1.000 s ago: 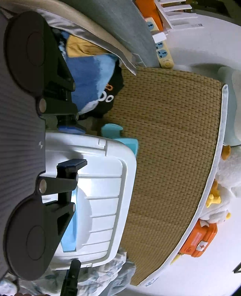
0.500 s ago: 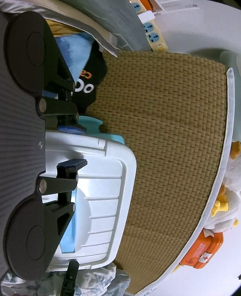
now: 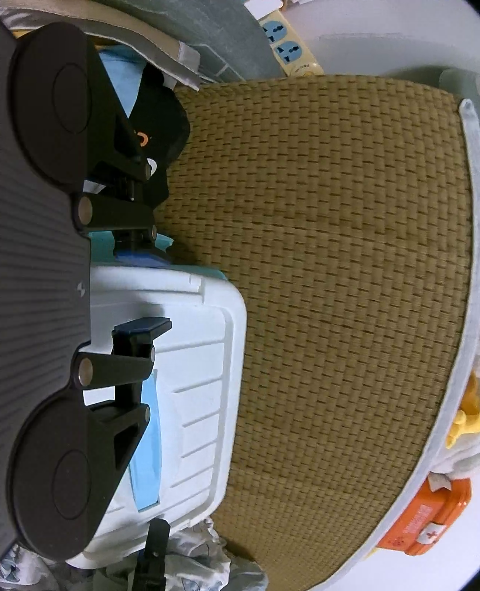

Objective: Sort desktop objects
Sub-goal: 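Carry the white lid with both grippers and lower it onto the teal bin, then open both grippers to release the lid on the bin rim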

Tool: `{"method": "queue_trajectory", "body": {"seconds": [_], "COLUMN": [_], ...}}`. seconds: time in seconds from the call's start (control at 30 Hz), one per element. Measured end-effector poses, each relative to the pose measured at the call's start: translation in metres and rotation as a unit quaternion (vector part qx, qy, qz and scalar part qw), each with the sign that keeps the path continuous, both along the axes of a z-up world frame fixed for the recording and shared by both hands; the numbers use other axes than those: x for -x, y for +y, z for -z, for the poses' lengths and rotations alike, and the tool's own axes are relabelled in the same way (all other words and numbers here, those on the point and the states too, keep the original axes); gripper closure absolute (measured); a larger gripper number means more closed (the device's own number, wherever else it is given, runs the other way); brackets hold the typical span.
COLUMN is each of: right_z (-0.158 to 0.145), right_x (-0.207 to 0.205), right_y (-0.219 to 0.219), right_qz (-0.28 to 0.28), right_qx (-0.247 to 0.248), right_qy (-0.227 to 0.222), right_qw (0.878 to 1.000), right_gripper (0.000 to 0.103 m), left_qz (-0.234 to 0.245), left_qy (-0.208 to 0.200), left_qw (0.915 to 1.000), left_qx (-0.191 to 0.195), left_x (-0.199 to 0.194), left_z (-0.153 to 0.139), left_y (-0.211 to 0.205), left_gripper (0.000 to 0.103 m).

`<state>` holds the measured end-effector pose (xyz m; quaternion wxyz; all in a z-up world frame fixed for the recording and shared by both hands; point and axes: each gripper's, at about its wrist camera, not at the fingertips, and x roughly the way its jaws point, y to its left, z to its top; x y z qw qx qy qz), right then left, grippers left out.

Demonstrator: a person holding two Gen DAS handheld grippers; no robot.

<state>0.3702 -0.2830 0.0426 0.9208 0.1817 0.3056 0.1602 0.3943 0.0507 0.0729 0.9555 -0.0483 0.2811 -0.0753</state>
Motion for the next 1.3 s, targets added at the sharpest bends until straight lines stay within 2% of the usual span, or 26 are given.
{"method": "queue_trajectory", "body": {"seconds": [0.43, 0.6, 0.63, 0.77, 0.8, 0.87, 1.03, 1.13, 1.2, 1.3], "right_z": [0.007, 0.009, 0.01, 0.01, 0.01, 0.009, 0.003, -0.005, -0.014, -0.028], "right_x": [-0.048, -0.062, -0.064, -0.064, -0.063, -0.061, -0.054, -0.038, -0.018, 0.017], "right_y": [-0.001, -0.001, -0.001, 0.003, 0.005, 0.007, 0.016, 0.018, 0.019, 0.024], "right_qz": [-0.005, -0.004, -0.005, -0.003, 0.0, 0.007, 0.015, 0.026, 0.035, 0.039], "right_qx": [0.011, 0.014, 0.015, 0.028, 0.033, 0.044, 0.085, 0.104, 0.118, 0.126], "right_qy": [0.034, 0.042, 0.041, 0.036, 0.035, 0.033, 0.024, -0.005, -0.035, -0.06], "right_qw": [0.999, 0.999, 0.999, 0.999, 0.999, 0.998, 0.996, 0.994, 0.992, 0.989], "right_gripper": [0.051, 0.05, 0.049, 0.047, 0.043, 0.036, 0.032, 0.032, 0.028, 0.027], "left_qz": [-0.014, -0.01, -0.01, -0.015, -0.021, -0.039, -0.058, -0.054, -0.056, -0.064], "left_qy": [0.015, 0.012, 0.011, 0.017, 0.015, 0.01, -0.012, -0.044, -0.059, -0.043], "left_qw": [0.9998, 0.9995, 0.9995, 0.9996, 0.9995, 0.9986, 0.9977, 0.9961, 0.9945, 0.995], "left_qx": [-0.008, -0.026, -0.026, -0.014, -0.017, -0.033, -0.033, -0.054, -0.066, -0.063], "left_x": [-0.02, -0.023, -0.022, -0.022, -0.021, -0.018, -0.001, 0.025, 0.044, 0.068], "left_z": [0.001, 0.002, 0.003, 0.005, 0.005, 0.006, -0.001, -0.012, -0.018, -0.024], "left_y": [-0.001, -0.005, -0.005, 0.0, 0.001, 0.004, 0.013, 0.008, 0.003, -0.005], "left_gripper": [0.069, 0.067, 0.065, 0.045, 0.043, 0.03, 0.029, 0.014, 0.01, 0.004]}}
